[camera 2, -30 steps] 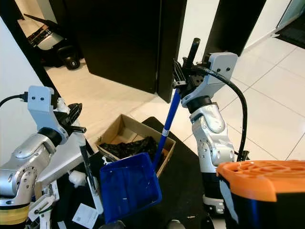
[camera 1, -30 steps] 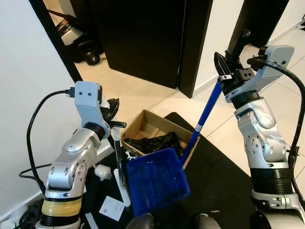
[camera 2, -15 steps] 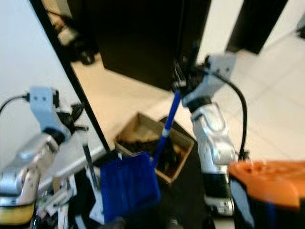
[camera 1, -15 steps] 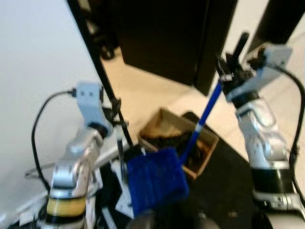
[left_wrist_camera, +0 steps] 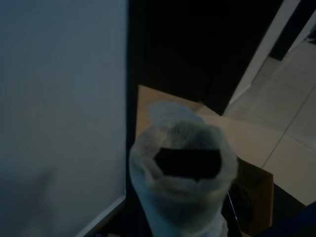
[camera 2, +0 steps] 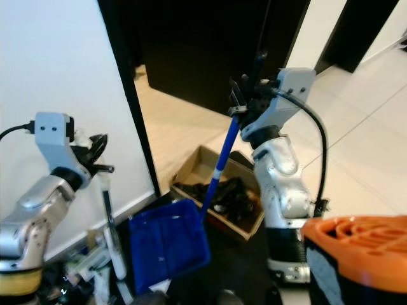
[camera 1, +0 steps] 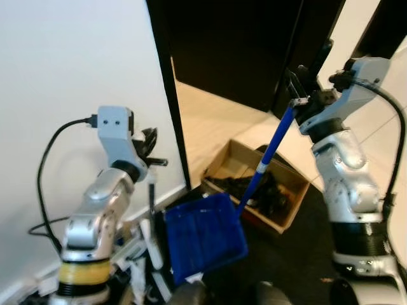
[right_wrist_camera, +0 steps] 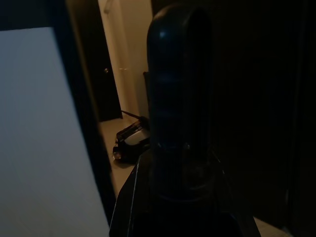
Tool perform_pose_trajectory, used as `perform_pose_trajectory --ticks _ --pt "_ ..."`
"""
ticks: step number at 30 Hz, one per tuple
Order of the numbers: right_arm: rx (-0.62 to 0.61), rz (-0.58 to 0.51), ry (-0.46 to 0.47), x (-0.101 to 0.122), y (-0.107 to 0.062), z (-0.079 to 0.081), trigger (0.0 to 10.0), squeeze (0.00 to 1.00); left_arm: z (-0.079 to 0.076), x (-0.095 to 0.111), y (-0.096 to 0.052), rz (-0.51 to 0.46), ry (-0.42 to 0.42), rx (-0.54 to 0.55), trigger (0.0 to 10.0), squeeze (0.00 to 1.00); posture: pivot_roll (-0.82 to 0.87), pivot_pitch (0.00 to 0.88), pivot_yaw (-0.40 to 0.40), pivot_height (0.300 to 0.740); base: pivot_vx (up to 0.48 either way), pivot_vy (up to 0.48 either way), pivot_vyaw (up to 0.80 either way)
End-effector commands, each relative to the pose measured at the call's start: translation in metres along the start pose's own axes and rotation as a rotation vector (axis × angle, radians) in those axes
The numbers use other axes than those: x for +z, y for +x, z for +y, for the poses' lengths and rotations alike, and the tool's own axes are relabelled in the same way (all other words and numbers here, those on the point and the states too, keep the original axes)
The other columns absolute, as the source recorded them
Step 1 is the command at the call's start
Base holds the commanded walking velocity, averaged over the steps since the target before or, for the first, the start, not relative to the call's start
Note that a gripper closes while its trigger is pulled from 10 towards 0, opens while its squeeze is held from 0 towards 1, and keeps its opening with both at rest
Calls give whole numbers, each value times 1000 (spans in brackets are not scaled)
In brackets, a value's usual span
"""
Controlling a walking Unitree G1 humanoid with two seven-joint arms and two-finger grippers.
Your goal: Sweep floor
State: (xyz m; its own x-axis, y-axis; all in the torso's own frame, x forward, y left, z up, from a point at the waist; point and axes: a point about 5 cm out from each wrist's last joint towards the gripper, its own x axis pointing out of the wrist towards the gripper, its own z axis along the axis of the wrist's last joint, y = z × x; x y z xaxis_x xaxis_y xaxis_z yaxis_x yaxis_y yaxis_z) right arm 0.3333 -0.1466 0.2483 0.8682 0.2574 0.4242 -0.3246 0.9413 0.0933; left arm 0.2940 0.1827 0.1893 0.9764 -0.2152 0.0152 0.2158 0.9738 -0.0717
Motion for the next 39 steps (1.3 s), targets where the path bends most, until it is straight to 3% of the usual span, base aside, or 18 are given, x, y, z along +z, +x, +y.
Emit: perform_pose_trajectory --ticks 1,21,39 --pt "-3 -27 4 5 1 -1 10000 0 0 5 0 -21 29 -5 10000 0 160 97 25 740 0 0 0" --pt "-7 -13 -5 2 -1 -2 10000 0 -3 6 3 -17 62 -34 10000 0 157 93 33 740 0 0 0" --pt "-4 -14 -6 1 0 -2 10000 0 -5 6 5 -23 72 -53 10000 0 154 87 34 740 0 -439 0"
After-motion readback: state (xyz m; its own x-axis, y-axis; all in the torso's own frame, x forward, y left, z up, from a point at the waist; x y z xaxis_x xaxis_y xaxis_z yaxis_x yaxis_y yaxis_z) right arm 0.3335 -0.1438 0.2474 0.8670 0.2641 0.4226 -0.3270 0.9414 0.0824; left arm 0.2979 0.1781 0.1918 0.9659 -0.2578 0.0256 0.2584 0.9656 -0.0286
